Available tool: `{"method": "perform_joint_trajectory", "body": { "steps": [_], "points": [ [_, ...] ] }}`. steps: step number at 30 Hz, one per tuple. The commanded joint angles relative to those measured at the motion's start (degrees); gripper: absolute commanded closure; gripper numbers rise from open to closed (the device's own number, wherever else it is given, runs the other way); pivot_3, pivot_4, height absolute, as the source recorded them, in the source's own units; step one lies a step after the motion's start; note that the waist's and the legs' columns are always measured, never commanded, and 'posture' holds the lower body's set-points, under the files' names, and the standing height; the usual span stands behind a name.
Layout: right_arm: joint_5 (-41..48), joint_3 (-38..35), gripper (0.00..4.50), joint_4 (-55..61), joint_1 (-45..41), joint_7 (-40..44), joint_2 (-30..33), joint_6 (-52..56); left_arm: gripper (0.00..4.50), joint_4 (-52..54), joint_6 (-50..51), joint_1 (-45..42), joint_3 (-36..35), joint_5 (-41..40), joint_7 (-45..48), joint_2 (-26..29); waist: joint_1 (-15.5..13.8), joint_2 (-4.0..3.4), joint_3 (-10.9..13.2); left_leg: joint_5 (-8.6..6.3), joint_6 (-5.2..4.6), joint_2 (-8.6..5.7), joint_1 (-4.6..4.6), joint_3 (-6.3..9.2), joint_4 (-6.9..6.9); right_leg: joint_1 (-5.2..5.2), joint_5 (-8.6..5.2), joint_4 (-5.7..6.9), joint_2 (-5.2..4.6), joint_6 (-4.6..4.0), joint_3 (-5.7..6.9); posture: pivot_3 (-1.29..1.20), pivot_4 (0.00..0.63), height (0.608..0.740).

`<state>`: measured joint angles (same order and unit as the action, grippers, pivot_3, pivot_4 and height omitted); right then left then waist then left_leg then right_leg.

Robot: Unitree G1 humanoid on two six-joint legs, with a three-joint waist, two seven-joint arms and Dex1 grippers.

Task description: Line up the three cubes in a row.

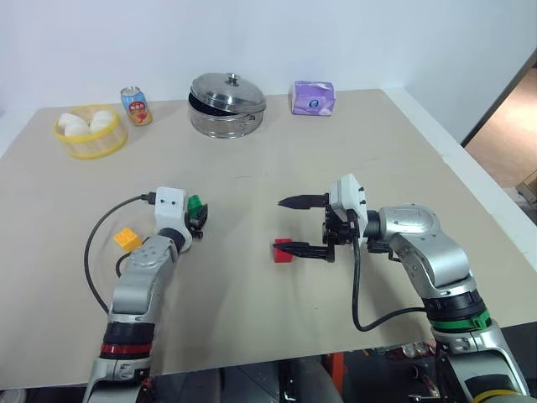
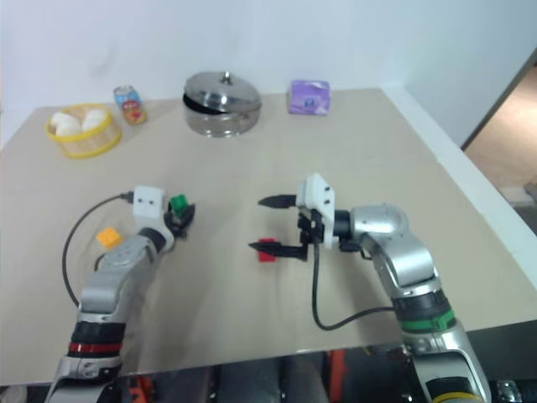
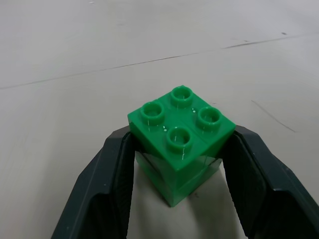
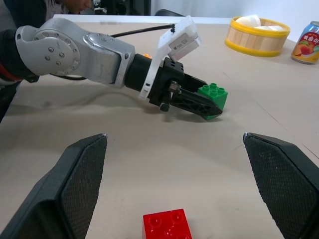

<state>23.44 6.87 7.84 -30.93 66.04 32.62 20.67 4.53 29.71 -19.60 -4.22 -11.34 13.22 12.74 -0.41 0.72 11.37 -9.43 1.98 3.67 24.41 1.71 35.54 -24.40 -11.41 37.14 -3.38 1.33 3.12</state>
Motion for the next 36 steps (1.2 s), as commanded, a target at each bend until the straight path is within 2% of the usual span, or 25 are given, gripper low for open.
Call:
{"method": "perform_joint_trajectory", "body": {
  "steps": [1,12,20,29,36],
  "points": [
    [0.8,-0.9,0.0,2.7,-1.0,0.2,0.9,-0.4,2.16,5.6,-0.4,1.0,1.2,-2.7,5.5,1.9,0.0,0.0,0.0,0.0,0.01,0.0,0.01,0.0,0.0,0.0,0.0,0.0,-0.01,0.0,0.0,0.0,0.15,0.74],
    [1.7,-1.5,0.0,3.6,-0.2,1.0,3.0,-0.6,2.16,13.5,-0.5,4.9,1.5,-11.5,24.3,12.5,0.0,0.02,0.0,-0.02,0.04,0.0,0.01,-0.02,-0.02,-0.04,-0.01,-0.02,-0.01,-0.02,-0.02,0.0,0.15,0.74],
    [1.3,-1.1,0.0,3.0,0.1,0.8,2.7,-1.6,2.16,12.8,-3.3,5.8,5.6,-13.7,40.7,21.6,0.0,0.04,0.0,-0.04,0.06,0.01,0.03,-0.03,-0.04,-0.1,-0.03,-0.05,-0.01,-0.05,-0.02,0.0,0.15,0.74],
    [1.0,-1.1,0.0,2.4,0.3,0.8,2.8,-2.5,2.16,5.9,-9.7,2.0,9.5,-11.0,50.8,24.5,0.0,0.04,0.0,-0.04,0.07,0.01,0.05,-0.04,-0.04,-0.14,-0.03,-0.06,-0.01,-0.05,-0.02,0.0,0.15,0.74],
    [0.8,-1.3,0.0,1.9,0.1,1.0,3.1,-2.9,2.16,-0.7,-14.3,-4.1,13.1,-9.2,58.0,24.6,0.0,0.04,0.0,-0.04,0.06,0.01,0.31,-0.09,-0.03,-0.45,-0.01,-0.05,0.0,-0.03,-0.06,0.0,0.15,0.74]
  ]
}}
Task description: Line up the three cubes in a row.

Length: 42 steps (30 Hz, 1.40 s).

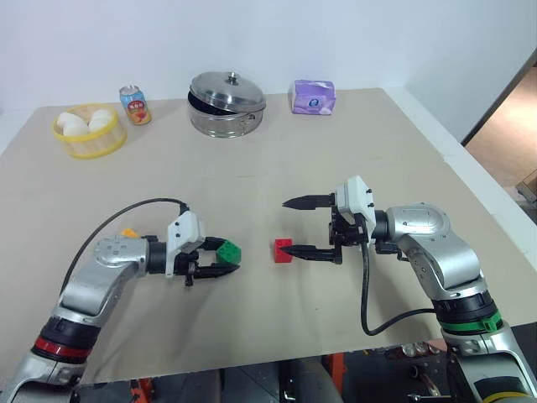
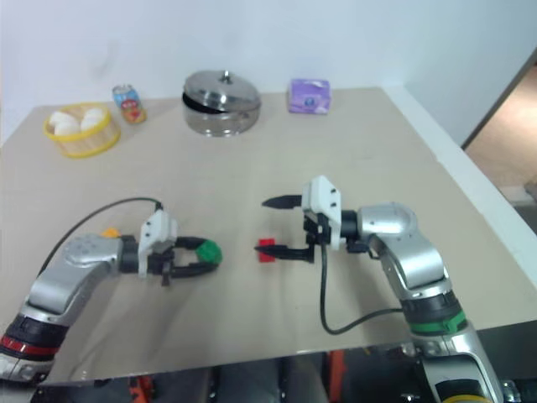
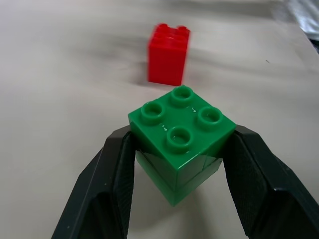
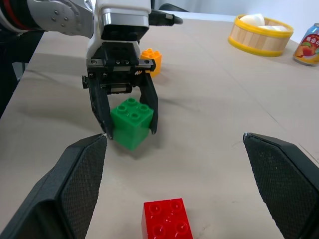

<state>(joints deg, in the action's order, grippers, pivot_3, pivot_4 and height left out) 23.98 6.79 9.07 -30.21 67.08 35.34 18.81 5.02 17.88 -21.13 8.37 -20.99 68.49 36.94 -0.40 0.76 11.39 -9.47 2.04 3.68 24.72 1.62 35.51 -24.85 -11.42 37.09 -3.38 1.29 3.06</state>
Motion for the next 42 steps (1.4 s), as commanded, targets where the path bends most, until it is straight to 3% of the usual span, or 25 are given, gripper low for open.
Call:
{"method": "perform_joint_trajectory", "body": {
  "steps": [1,22,42],
  "points": [
    [0.2,-1.2,0.0,0.7,-0.6,0.0,0.4,-1.0,2.16,-2.0,-3.1,-3.5,1.0,0.6,3.8,0.3,0.0,0.0,0.0,0.0,0.0,0.0,0.03,0.0,0.0,-0.04,0.01,0.01,0.01,0.01,-0.02,0.0,0.15,0.74],
    [1.1,-1.6,0.0,2.2,0.2,-0.2,1.7,0.7,2.16,-28.5,-17.8,-21.0,7.6,7.9,20.6,-4.3,0.0,0.0,0.0,0.01,-0.02,0.0,0.13,-0.11,0.12,-0.13,0.1,0.03,0.06,0.13,-0.14,0.0,0.15,0.74],
    [1.4,-1.6,0.0,3.3,1.0,-1.0,2.6,1.3,2.16,-38.2,-26.3,-26.0,9.8,11.0,24.0,-6.2,0.0,0.0,0.0,0.02,-0.04,0.0,0.23,-0.13,0.38,-0.15,0.27,0.07,0.06,0.18,-0.21,0.0,0.15,0.74]
  ]
}}
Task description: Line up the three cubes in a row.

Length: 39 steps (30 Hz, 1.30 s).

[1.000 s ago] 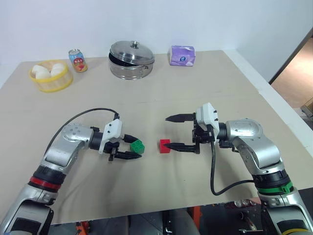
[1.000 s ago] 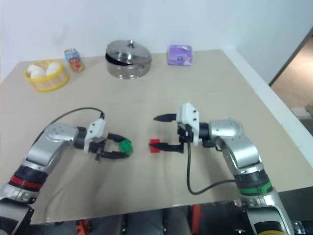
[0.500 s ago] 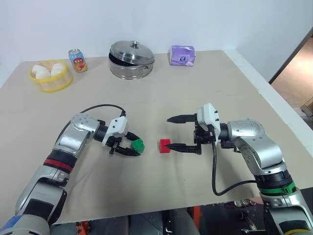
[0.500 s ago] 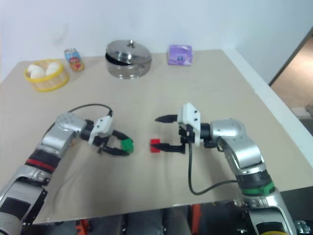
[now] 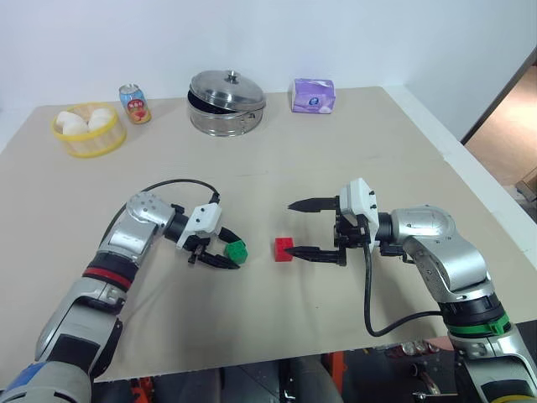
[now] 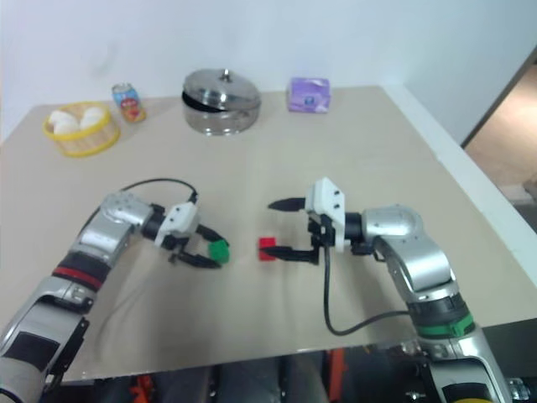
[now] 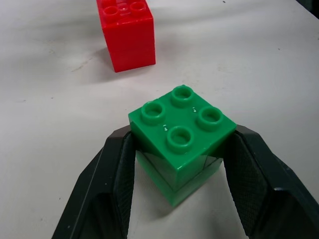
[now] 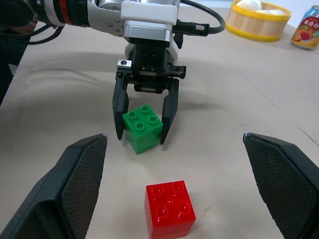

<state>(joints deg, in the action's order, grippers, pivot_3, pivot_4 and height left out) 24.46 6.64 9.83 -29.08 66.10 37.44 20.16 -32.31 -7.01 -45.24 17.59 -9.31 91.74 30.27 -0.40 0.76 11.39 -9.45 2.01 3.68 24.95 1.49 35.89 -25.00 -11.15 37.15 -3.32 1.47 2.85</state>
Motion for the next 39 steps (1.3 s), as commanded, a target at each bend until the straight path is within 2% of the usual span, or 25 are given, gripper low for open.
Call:
{"method": "perform_joint_trajectory", "body": {
  "steps": [1,5,7,8,9,11,12,18,23,29,39],
  "points": [
    [0.9,-1.5,0.0,2.7,-0.1,-0.1,0.6,0.0,2.16,-1.4,-1.6,-2.4,0.9,-0.9,0.8,0.5,0.0,0.0,0.0,0.0,0.0,0.0,0.0,0.0,0.01,0.0,0.0,0.0,0.0,0.0,0.0,0.0,0.15,0.74],
    [1.0,-1.7,0.0,3.3,0.4,-0.4,0.8,0.2,2.16,-3.7,-2.2,-4.2,2.5,-1.9,0.8,0.4,0.0,0.0,0.0,0.0,0.0,0.0,0.02,-0.01,0.05,-0.01,0.02,0.01,0.0,0.02,-0.02,0.0,0.15,0.74],
    [1.0,-1.7,0.0,3.6,0.7,-0.6,0.9,0.3,1.46,-5.2,-2.6,-5.0,3.4,-1.9,0.8,0.4,0.0,0.0,0.0,0.0,0.0,0.0,0.02,-0.01,0.06,0.0,0.02,0.01,0.0,0.03,-0.02,0.0,0.15,0.74],
    [1.0,-1.7,0.0,3.8,0.9,-0.6,1.0,0.4,1.36,-5.9,-2.9,-5.2,3.7,-1.8,0.8,0.5,0.0,0.0,0.0,0.0,0.0,0.0,0.03,-0.01,0.07,0.0,0.03,0.01,0.0,0.03,-0.02,0.0,0.15,0.74],
    [0.9,-1.8,0.0,3.9,1.1,-0.7,1.0,0.3,0.87,-6.3,-3.3,-5.4,4.0,-1.9,0.8,0.6,0.0,0.0,0.0,0.0,0.0,0.0,0.03,-0.02,0.08,-0.01,0.04,0.01,0.0,0.04,-0.03,0.0,0.15,0.74],
    [0.8,-1.8,0.0,4.1,1.4,-0.8,1.0,0.3,0.22,-6.9,-3.5,-5.9,4.5,-2.5,0.8,0.9,0.0,0.0,0.0,0.0,0.0,0.0,0.03,-0.05,0.09,-0.01,0.05,0.01,0.0,0.05,-0.07,0.0,0.15,0.74],
    [0.8,-1.8,0.0,4.2,1.5,-0.9,1.0,0.3,0.08,-7.0,-3.4,-6.1,4.7,-2.7,0.8,1.1,0.0,0.0,0.0,0.0,0.0,0.0,0.03,-0.06,0.09,-0.02,0.05,0.01,0.0,0.06,-0.08,0.0,0.15,0.74],
    [0.6,-1.4,0.0,4.2,1.6,-1.4,0.6,0.1,0.08,-4.3,-1.2,-6.1,3.4,-4.1,0.8,2.5,0.0,0.0,0.0,0.0,0.0,0.0,0.05,-0.07,0.09,-0.04,0.05,0.02,0.0,0.06,-0.09,0.0,0.15,0.74],
    [0.4,-1.2,0.0,3.6,1.5,-1.4,0.5,-0.6,0.08,2.7,4.9,-2.1,0.0,-4.0,-2.0,2.9,0.0,0.0,0.0,0.0,0.0,0.0,0.05,-0.16,0.1,-0.07,0.08,0.02,0.0,0.1,-0.19,0.0,0.15,0.74],
    [0.1,-1.0,0.0,2.9,1.3,-1.7,-0.2,-1.2,0.08,15.4,15.8,4.0,-2.3,-3.4,-9.3,3.9,0.1,0.01,0.0,0.0,-0.01,0.0,0.01,-0.29,0.09,-0.1,0.12,0.04,0.05,0.18,-0.42,0.0,0.15,0.74],
    [-0.7,-0.5,0.0,1.3,0.4,-1.8,-1.7,-2.2,0.08,25.7,28.2,9.6,-4.8,-1.0,-23.8,4.4,0.1,0.01,0.0,0.0,-0.02,0.0,-0.01,-0.4,0.29,-0.09,0.26,0.04,0.13,0.25,-0.72,0.0,0.15,0.74]
  ]
}}
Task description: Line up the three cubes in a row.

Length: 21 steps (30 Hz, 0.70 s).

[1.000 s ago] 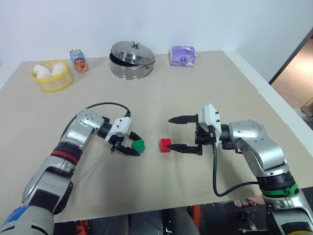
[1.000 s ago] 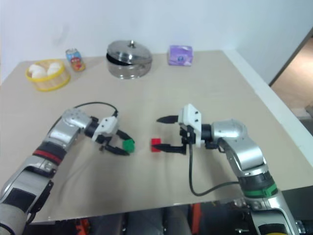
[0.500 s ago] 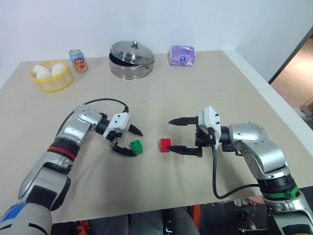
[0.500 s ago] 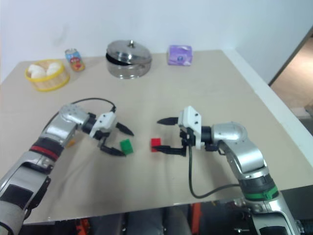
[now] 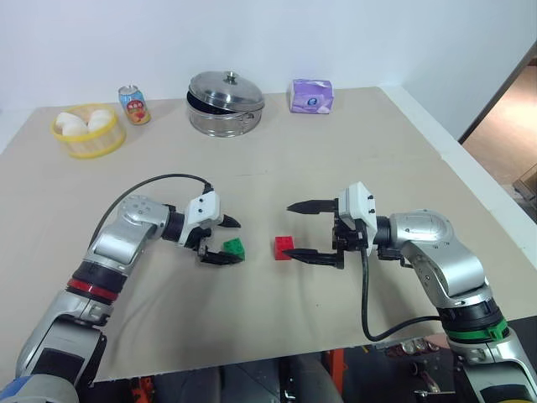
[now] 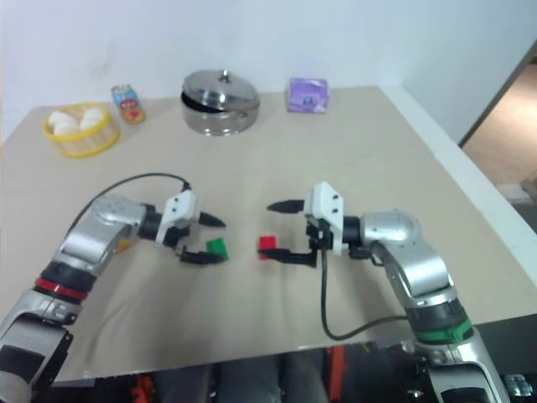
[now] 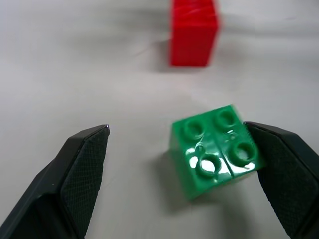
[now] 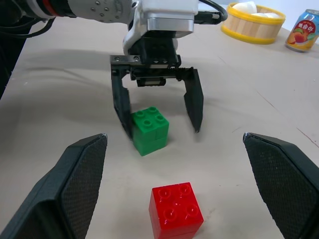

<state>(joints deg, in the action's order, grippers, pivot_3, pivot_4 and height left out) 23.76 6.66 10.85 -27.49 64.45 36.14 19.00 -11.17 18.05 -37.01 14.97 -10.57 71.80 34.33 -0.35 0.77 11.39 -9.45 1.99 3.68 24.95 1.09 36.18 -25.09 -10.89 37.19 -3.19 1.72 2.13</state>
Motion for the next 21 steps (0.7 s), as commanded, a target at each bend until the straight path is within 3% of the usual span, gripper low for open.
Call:
{"method": "perform_joint_trajectory", "body": {
  "steps": [1,8,16,21],
  "points": [
    [-0.1,-0.5,0.0,0.1,-1.3,-0.1,-0.5,-1.1,0.08,5.9,4.3,2.2,-2.6,0.3,-5.5,0.3,0.0,0.0,0.0,0.0,0.0,0.0,0.0,-0.01,0.0,0.0,0.01,0.0,0.01,0.01,-0.04,0.0,0.15,0.74],
    [-0.6,-0.1,0.0,-1.3,-2.3,0.7,-1.1,-1.7,0.08,15.3,9.3,9.4,-4.1,-1.3,-9.8,1.2,0.0,0.0,0.0,0.0,0.0,0.0,-0.01,-0.03,0.0,-0.01,0.01,0.0,0.04,0.01,-0.08,0.0,0.15,0.74],
    [-1.0,0.4,0.0,-3.1,-3.4,1.8,-1.4,-2.4,0.08,20.8,9.9,12.2,-5.1,-4.1,-8.6,2.8,0.0,0.0,0.0,0.0,0.0,0.0,-0.02,-0.03,0.02,-0.01,0.04,0.0,0.04,-0.01,-0.11,0.0,0.15,0.74],
    [-0.3,0.0,0.0,-2.8,-3.2,2.2,-1.1,-1.7,0.08,26.1,14.0,15.1,-9.8,-7.1,-12.4,3.5,0.0,0.0,0.0,0.0,0.0,0.0,-0.02,-0.05,0.01,-0.02,0.04,-0.01,0.04,-0.01,-0.13,0.0,0.15,0.74]
  ]
}}
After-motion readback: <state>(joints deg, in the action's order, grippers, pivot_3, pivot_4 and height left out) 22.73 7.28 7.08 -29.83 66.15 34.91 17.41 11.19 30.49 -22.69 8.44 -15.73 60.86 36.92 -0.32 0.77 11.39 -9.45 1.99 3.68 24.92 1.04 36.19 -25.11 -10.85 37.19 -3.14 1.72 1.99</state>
